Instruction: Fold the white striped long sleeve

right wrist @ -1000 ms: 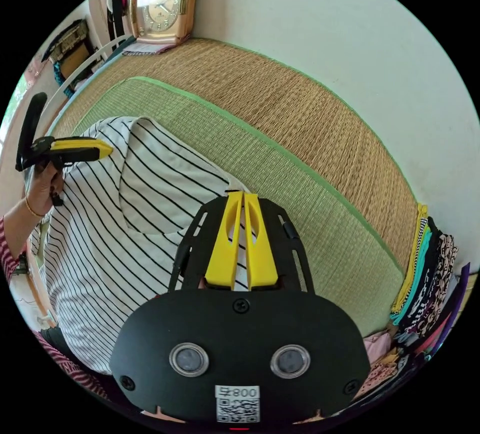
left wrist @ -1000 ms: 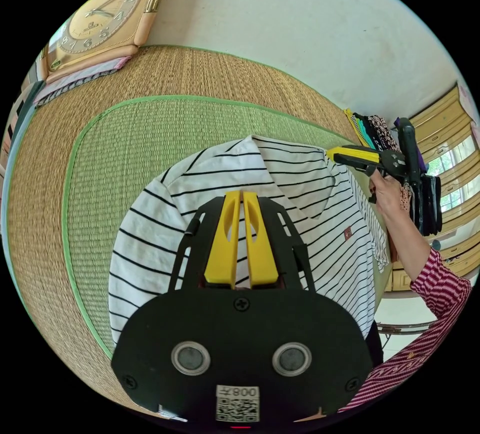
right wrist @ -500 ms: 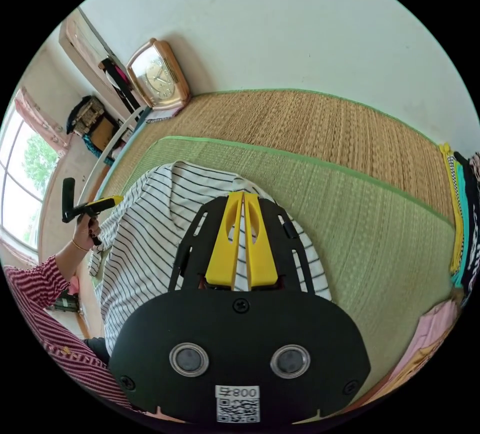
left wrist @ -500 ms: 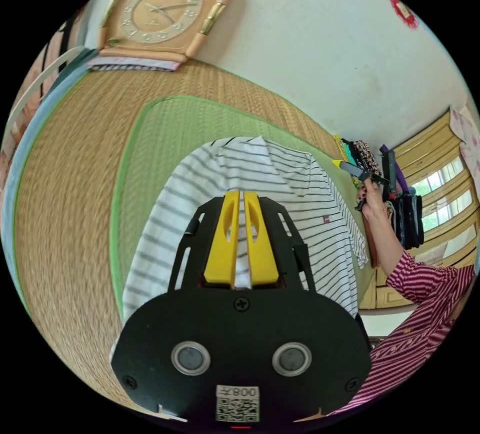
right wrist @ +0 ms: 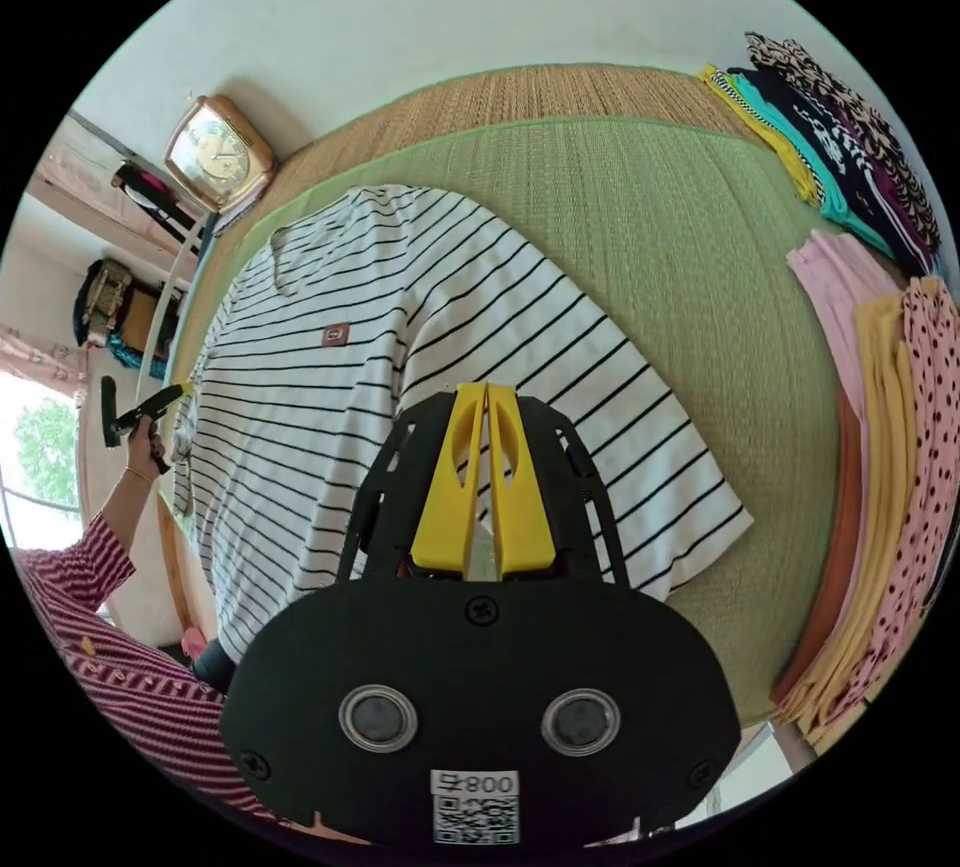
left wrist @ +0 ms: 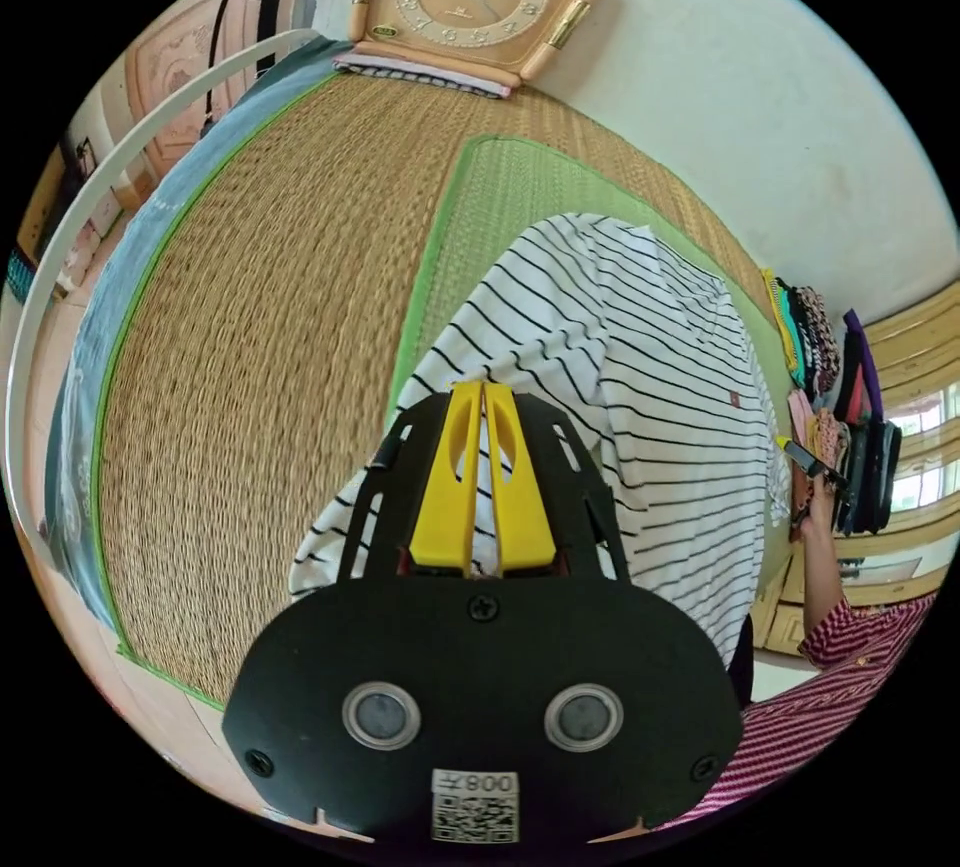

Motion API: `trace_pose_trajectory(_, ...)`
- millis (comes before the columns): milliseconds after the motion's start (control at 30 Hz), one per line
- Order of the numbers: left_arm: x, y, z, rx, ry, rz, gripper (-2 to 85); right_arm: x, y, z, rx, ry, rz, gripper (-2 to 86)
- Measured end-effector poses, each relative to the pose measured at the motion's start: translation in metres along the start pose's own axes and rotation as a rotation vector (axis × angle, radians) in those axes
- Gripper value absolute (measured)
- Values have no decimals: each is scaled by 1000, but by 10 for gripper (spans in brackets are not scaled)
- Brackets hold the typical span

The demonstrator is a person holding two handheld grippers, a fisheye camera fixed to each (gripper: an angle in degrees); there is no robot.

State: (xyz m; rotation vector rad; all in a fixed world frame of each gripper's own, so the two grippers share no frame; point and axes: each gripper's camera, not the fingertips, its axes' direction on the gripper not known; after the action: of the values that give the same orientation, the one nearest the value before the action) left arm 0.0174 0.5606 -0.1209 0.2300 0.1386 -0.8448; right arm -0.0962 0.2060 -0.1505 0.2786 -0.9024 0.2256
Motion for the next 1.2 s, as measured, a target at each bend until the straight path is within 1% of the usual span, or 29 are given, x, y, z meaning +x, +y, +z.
trace_pose_trajectory(133, 5, 44, 16, -82, 164, 60, 39, -20, 36, -10, -54, -35, -42, 18)
trace_pose_trajectory(267, -14, 92, 37, -186, 232, 18, 68, -25, 94, -13, -153, -148, -19, 45)
trace_pose_trajectory(433, -50, 141, 48, -200, 185, -42, 80, -14, 153, -25, -232, -203, 45, 59)
trace_pose_trajectory(567, -63, 153, 74, -257, 170, -24, 86, 3, 188, -33, -248, -239, 116, 69)
trace_pose_trajectory(700, -71, 155, 93, -247, 133, -4, 85, 11, 206, -32, -257, -262, 150, 77)
trace_pose_trajectory(867, -80, 162, 118, -247, 62, 31, 83, 5, 210, -15, -305, -248, 119, 83)
trace_pose_trajectory(1000, -90, 158, 143, -258, 8, 31, 64, 0, 199, 12, -335, -253, 108, 83)
trace_pose_trajectory(1100, -94, 155, 158, -273, -39, 45, 41, -9, 194, 32, -377, -271, 95, 60)
trace_pose_trajectory(1200, -105, 151, 171, -303, 29, 40, 21, -14, 190, 32, -369, -280, 65, 25)
